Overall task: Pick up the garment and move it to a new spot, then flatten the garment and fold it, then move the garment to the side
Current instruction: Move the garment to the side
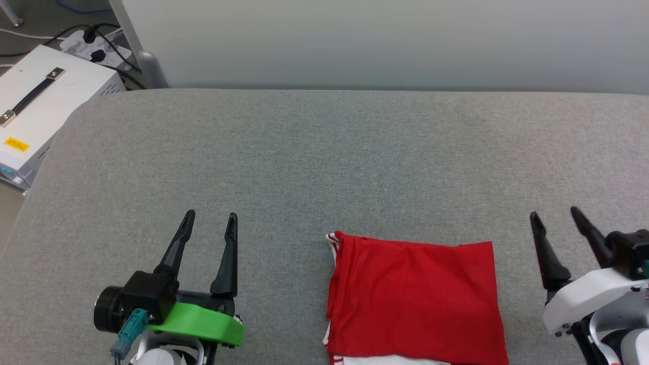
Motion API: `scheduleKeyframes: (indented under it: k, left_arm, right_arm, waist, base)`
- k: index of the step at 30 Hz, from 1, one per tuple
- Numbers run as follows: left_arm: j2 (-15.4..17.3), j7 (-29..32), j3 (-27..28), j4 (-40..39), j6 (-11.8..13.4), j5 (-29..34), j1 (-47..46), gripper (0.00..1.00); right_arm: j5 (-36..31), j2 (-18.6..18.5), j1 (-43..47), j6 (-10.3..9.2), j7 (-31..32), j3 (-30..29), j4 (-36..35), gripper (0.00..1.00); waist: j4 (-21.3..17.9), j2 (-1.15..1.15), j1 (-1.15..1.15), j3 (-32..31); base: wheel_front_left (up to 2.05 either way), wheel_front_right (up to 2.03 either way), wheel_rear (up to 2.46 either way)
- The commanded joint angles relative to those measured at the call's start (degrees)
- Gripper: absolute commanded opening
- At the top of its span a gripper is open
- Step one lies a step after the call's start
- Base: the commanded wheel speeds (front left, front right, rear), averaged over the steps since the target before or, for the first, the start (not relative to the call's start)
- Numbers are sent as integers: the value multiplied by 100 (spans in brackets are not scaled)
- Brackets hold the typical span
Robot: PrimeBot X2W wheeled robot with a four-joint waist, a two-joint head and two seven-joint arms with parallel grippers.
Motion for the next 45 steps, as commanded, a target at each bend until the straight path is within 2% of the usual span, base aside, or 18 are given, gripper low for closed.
scheduleKeyframes:
  k: [1, 11, 24, 25, 26, 27, 32, 39, 45]
  left_arm:
    - [30, -33, -11, -3, -16, -54, -9, 100]
    - [69, -33, -98, 11, -16, -52, -187, 100]
    - [88, -33, -284, 62, -17, -35, -517, 100]
    - [86, -33, -288, 68, -17, -35, -525, 100]
    - [83, -33, -290, 73, -17, -34, -529, 100]
    - [79, -33, -290, 79, -17, -34, -531, 100]
    - [66, -33, -335, 150, -17, -46, -482, 100]
    - [45, -33, -501, 183, -17, -47, -373, 100]
    - [53, -33, -720, 152, -17, -38, -242, 100]
  right_arm:
    - [111, -8, 167, -4, 260, 113, -26, 100]
    - [808, -67, 453, -4, 1997, 522, 83, 100]
    - [880, 63, 62, -4, 2995, 797, 773, 100]
    - [863, 58, 47, -4, 3031, 822, 829, 67]
    - [845, 55, 28, -4, 3055, 841, 883, 22]
    - [830, 54, 10, -4, 3053, 848, 918, 0]
    - [720, -29, -101, -4, 2934, 872, 939, 0]
    - [389, -485, -271, -4, 2735, 1173, 594, 0]
    - [56, -1391, -549, -4, 2766, 1638, 234, 0]
  waist:
    - [27, 61, 0, 67]
    - [133, 61, 0, 419]
    - [384, 61, 0, 844]
    - [397, 61, 0, 851]
    - [409, 61, 0, 860]
    - [419, 61, 0, 863]
    - [360, 61, 0, 782]
    - [11, 61, 0, 552]
    - [-509, 61, 0, 467]
  base:
    - [0, 0, 0]
    - [0, 0, 0]
    - [0, 0, 0]
    - [0, 0, 0]
    - [0, 0, 0]
    - [0, 0, 0]
    - [0, 0, 0]
    - [0, 0, 0]
    - [0, 0, 0]
